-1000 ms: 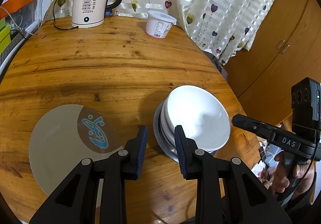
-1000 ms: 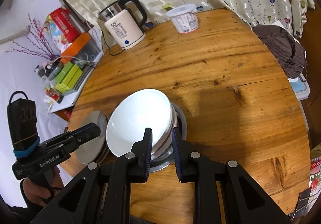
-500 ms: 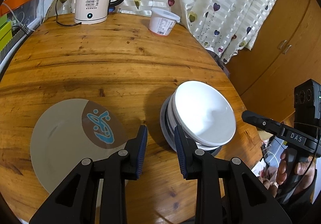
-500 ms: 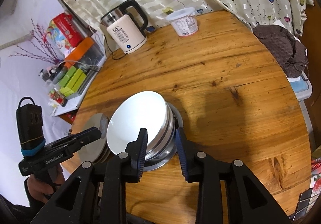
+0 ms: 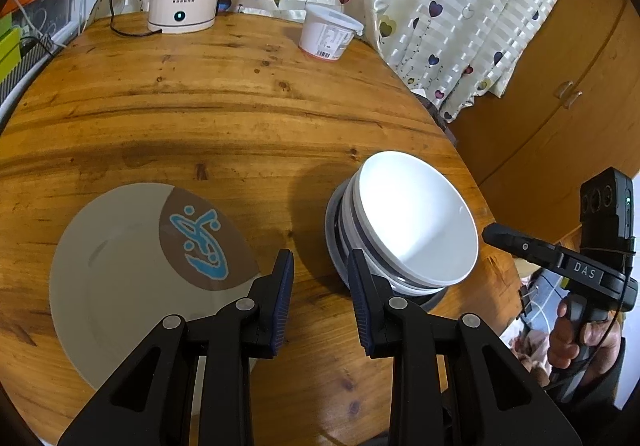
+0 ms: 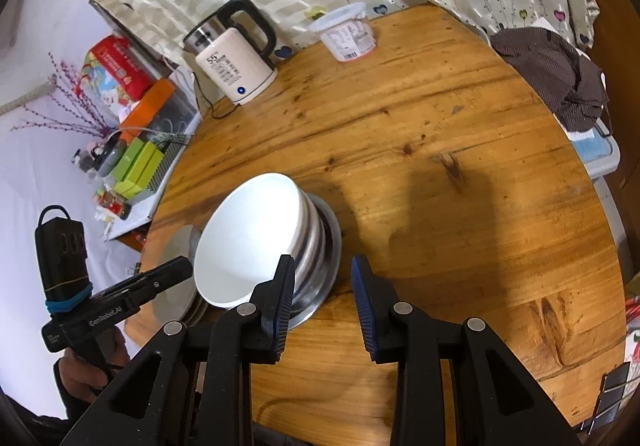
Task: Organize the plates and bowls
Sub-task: 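Lift the nested steel and white bowls with the right gripper, then carry the nested bowls over the beige plate stack with the right gripper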
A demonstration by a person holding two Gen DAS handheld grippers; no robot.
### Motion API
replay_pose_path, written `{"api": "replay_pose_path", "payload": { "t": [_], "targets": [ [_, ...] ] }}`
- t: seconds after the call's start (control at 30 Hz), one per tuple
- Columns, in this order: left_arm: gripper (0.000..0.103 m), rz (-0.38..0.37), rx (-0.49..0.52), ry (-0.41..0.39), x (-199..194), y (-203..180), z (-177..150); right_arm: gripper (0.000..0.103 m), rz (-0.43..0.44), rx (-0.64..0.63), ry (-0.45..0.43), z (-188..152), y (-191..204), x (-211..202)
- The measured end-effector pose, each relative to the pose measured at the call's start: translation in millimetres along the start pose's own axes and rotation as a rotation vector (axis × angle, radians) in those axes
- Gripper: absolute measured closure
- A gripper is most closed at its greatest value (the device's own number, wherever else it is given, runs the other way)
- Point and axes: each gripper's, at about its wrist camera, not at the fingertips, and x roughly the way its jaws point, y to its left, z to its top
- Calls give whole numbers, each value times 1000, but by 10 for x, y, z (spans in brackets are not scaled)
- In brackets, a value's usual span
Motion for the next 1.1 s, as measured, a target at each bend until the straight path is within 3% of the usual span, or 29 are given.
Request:
{"api": "replay_pose_path", "payload": {
  "t": [0.33, 1.1],
  "targets": [
    [74, -27, -3, 27, 92, 4, 10, 81, 20, 19, 34, -5, -66, 107],
    [74, -53, -20, 61, 214, 52, 8, 81, 60, 70, 89, -24, -165, 244]
  ]
}}
